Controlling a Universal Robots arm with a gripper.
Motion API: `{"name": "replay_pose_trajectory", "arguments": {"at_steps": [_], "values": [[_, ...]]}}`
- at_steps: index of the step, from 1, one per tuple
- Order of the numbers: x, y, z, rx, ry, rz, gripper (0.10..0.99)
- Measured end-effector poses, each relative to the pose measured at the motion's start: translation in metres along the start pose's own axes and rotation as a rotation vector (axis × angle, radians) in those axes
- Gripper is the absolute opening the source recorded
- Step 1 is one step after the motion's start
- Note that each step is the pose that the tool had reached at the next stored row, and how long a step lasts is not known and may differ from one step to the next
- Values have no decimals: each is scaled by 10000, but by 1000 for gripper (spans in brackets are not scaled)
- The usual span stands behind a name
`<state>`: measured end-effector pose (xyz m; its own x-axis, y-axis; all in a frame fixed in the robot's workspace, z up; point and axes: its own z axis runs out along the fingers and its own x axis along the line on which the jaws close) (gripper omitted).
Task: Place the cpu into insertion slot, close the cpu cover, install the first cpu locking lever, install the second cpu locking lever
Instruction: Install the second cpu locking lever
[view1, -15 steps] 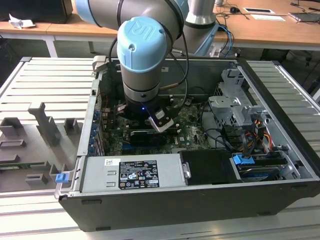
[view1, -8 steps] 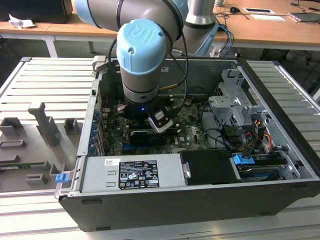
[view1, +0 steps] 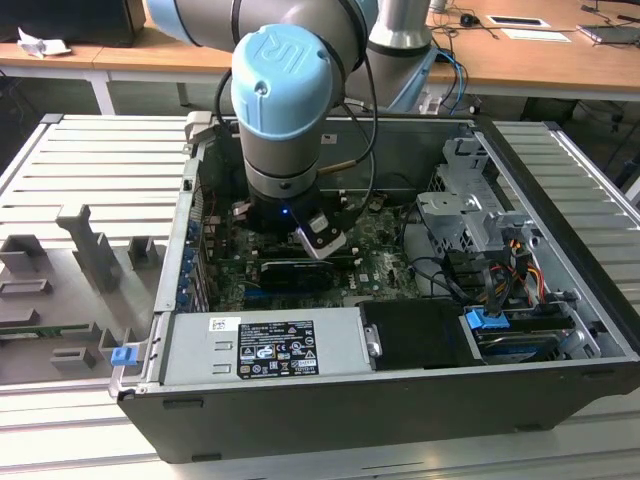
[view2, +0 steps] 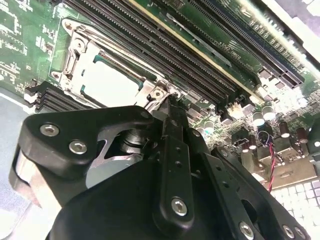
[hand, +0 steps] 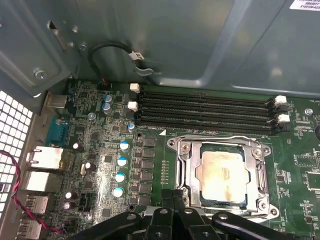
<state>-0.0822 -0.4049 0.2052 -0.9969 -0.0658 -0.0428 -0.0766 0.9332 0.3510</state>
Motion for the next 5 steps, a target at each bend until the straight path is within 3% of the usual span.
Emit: {"name": "replay_pose_trajectory", "arguments": {"at_steps": [5], "values": [[-2,21,-55,-1,0,0,106]]}}
